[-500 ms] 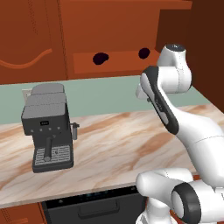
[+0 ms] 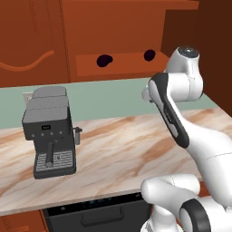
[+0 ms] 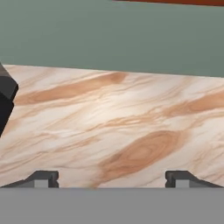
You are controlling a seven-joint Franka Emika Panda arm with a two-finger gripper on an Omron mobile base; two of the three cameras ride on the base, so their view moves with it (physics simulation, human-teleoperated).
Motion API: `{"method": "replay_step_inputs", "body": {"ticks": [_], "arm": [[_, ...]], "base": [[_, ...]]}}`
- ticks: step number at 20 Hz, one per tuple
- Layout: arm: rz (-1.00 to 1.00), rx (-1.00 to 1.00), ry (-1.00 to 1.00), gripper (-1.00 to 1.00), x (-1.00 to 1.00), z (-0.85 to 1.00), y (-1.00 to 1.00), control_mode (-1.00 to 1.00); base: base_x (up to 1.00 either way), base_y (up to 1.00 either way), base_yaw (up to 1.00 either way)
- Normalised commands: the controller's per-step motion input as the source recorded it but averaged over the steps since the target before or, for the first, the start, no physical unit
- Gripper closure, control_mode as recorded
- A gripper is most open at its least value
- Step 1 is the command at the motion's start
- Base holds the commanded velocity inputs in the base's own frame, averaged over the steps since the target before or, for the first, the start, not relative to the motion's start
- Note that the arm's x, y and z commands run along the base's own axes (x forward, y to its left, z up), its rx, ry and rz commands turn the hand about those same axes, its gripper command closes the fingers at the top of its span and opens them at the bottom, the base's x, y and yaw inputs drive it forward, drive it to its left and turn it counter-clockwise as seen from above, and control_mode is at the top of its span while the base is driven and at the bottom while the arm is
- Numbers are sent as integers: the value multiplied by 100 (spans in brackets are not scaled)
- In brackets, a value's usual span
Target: Pick the eggplants from the cabinet and place them in one bowl. Pick the potato from the sink and place it in the other bowl.
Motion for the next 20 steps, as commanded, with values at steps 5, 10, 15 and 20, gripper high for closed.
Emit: {"method": "replay_step_inputs", "body": {"ticks": [5, 10, 15, 20], "arm": [[-2, 0, -26, -100, -9, 18, 0, -100], [-1, 0, -19, -100, -4, 21, 0, -100], [-3, 1, -2, -100, 0, 28, 0, -100], [-7, 6, 0, -100, 0, 33, 0, -100]], "base": [[0, 0, 0], [0, 0, 0], [0, 0, 0], [0, 0, 0]]}}
